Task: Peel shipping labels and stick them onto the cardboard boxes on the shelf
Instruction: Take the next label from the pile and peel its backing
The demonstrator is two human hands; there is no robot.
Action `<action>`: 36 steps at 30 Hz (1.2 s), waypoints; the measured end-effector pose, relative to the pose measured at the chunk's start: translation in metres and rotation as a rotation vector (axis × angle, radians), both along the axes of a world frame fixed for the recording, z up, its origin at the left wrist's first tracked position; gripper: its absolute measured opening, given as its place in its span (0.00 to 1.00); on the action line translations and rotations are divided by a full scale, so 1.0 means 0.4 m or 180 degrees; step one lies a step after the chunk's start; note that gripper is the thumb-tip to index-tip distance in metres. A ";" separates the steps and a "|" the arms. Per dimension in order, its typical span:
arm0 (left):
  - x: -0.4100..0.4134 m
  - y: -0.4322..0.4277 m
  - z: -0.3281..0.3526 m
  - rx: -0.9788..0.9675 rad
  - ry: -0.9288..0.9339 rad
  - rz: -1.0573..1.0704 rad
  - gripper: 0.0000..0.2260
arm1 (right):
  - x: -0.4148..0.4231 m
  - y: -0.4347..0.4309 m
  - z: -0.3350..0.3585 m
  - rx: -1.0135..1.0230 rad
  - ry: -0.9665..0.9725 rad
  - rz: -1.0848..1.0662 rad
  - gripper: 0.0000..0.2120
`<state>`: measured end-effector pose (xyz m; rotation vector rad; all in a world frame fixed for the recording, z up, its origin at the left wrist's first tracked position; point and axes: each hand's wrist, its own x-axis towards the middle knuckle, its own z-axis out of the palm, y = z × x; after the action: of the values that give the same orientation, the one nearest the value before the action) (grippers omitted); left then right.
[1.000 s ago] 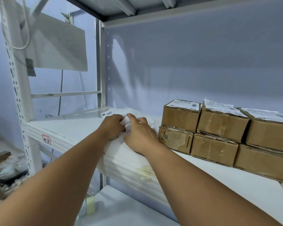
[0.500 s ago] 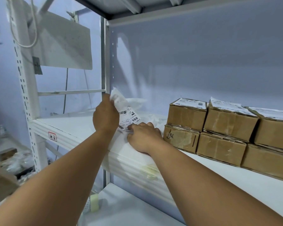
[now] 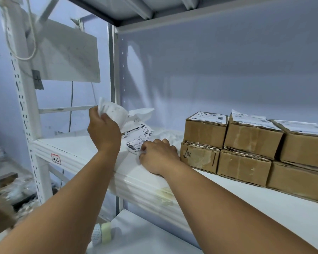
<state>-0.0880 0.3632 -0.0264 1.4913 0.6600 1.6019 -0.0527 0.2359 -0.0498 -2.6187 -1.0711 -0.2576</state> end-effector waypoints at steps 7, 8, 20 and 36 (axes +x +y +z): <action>-0.036 -0.006 0.015 -0.1356 -0.0700 -0.2546 0.09 | 0.003 0.003 -0.002 0.0064 0.0149 0.0075 0.34; -0.043 -0.009 0.018 -0.1488 -0.0806 -0.2855 0.09 | 0.004 0.003 -0.003 0.0001 0.0089 0.0073 0.32; -0.089 -0.029 0.095 -0.0901 0.0731 -0.2230 0.05 | -0.007 0.009 0.017 0.1636 -0.0191 -0.0187 0.20; -0.113 0.012 0.080 -0.2180 0.0035 -0.2838 0.08 | 0.004 0.006 0.026 0.1549 -0.0155 -0.0261 0.11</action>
<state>-0.1331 0.3680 0.0057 1.0292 0.3856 0.5890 -0.0512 0.2383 -0.0396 -2.2264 -0.7929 -0.5298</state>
